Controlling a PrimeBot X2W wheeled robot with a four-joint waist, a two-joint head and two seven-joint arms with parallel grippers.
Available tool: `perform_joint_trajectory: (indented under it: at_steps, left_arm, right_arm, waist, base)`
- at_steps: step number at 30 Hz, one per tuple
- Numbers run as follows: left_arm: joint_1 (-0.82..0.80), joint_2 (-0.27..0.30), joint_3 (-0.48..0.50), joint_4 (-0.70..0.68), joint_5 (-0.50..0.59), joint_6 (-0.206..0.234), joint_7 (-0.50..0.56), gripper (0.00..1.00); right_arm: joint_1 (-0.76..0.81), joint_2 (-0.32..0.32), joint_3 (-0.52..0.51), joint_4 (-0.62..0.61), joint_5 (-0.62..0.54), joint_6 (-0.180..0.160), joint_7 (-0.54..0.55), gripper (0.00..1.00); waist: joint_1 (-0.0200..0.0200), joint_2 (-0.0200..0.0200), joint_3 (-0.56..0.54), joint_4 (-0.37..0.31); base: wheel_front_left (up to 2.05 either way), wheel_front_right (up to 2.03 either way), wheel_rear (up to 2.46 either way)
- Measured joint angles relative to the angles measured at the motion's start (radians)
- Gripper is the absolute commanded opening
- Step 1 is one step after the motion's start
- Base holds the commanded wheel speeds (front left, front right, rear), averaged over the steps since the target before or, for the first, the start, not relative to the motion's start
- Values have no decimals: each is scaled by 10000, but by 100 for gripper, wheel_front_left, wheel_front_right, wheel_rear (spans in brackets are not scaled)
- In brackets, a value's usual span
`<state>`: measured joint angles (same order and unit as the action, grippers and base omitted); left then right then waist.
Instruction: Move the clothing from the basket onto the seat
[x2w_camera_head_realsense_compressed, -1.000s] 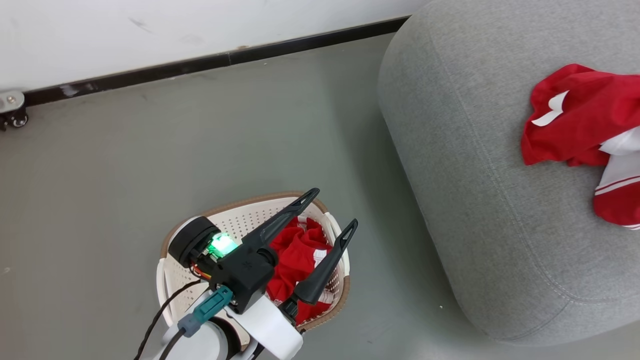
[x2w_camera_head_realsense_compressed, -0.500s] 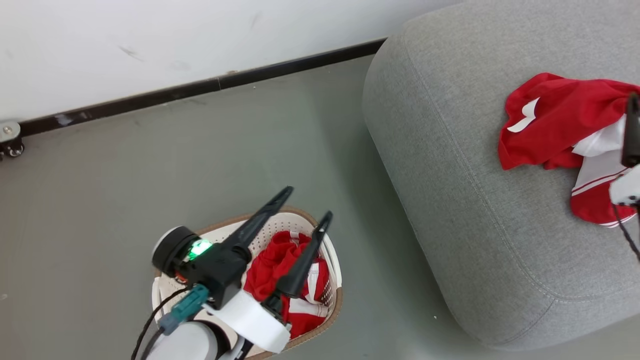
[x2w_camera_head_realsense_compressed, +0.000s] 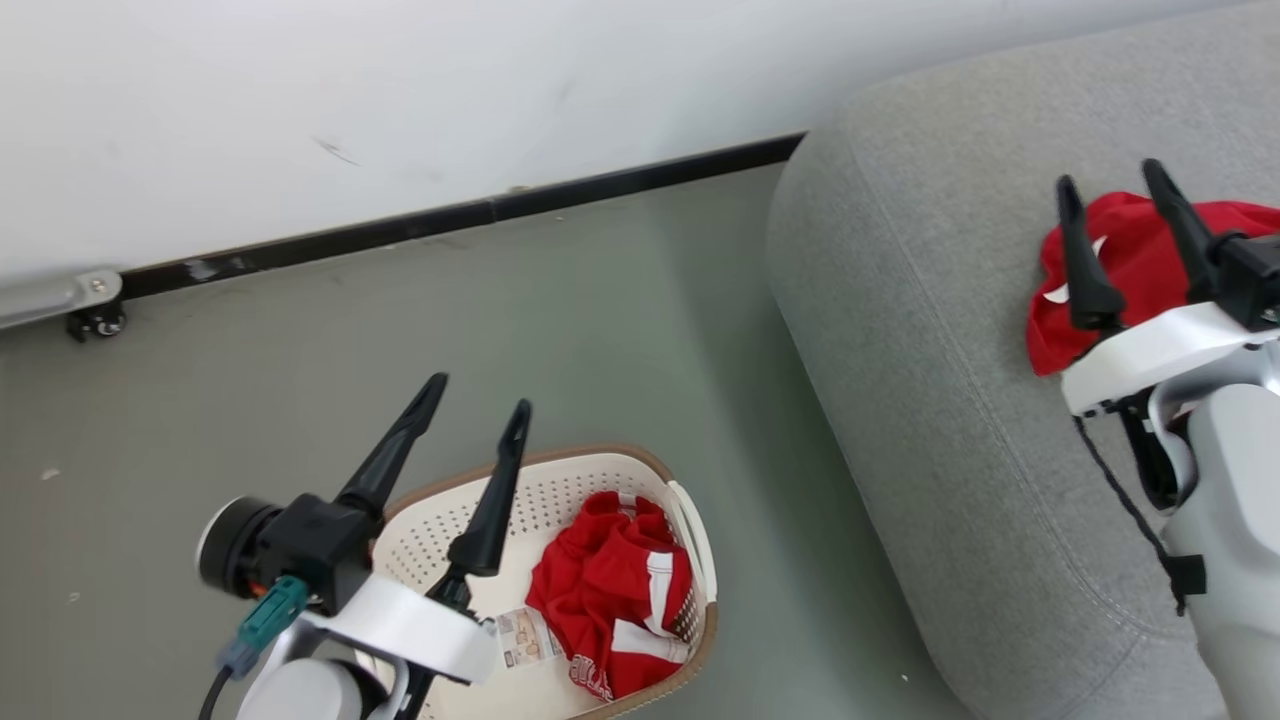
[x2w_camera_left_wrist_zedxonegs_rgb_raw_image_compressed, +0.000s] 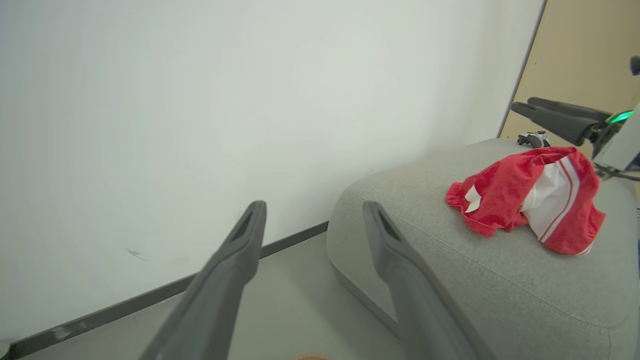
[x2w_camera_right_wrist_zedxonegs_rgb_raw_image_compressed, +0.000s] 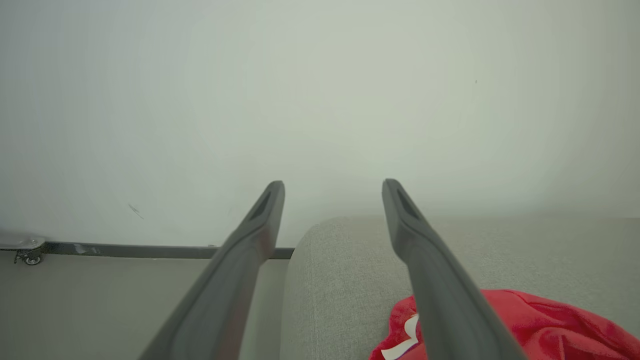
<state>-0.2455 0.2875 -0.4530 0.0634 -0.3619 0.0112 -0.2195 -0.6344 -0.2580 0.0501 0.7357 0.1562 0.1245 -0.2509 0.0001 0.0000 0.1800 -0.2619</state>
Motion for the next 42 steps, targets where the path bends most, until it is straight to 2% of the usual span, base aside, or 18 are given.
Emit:
perform_joint_trajectory:
  at_steps: [6,17,22,42]
  left_arm:
    - [534,88,518,217,-159,414,-100,100]
    - [1074,-12,1306,510,-504,1032,-198,100]
    - [1300,8,1363,677,-506,1035,-199,100]
    - [2182,-44,1745,1237,-671,1300,-274,100]
  right_arm:
    - [25,247,449,-370,23,0,-2,100]
    - [909,825,562,-700,59,0,-12,100]
    - [1464,1187,616,-834,215,0,-12,100]
    - [3697,1814,481,-1337,305,0,272,100]
  waist:
    - [0,0,-319,416]
    - [0,0,-878,1048]
    - [0,0,-1160,1294]
    - [0,0,-2078,1984]
  base:
    - [0,0,0]
    - [0,0,0]
    - [0,0,0]
    - [0,0,0]
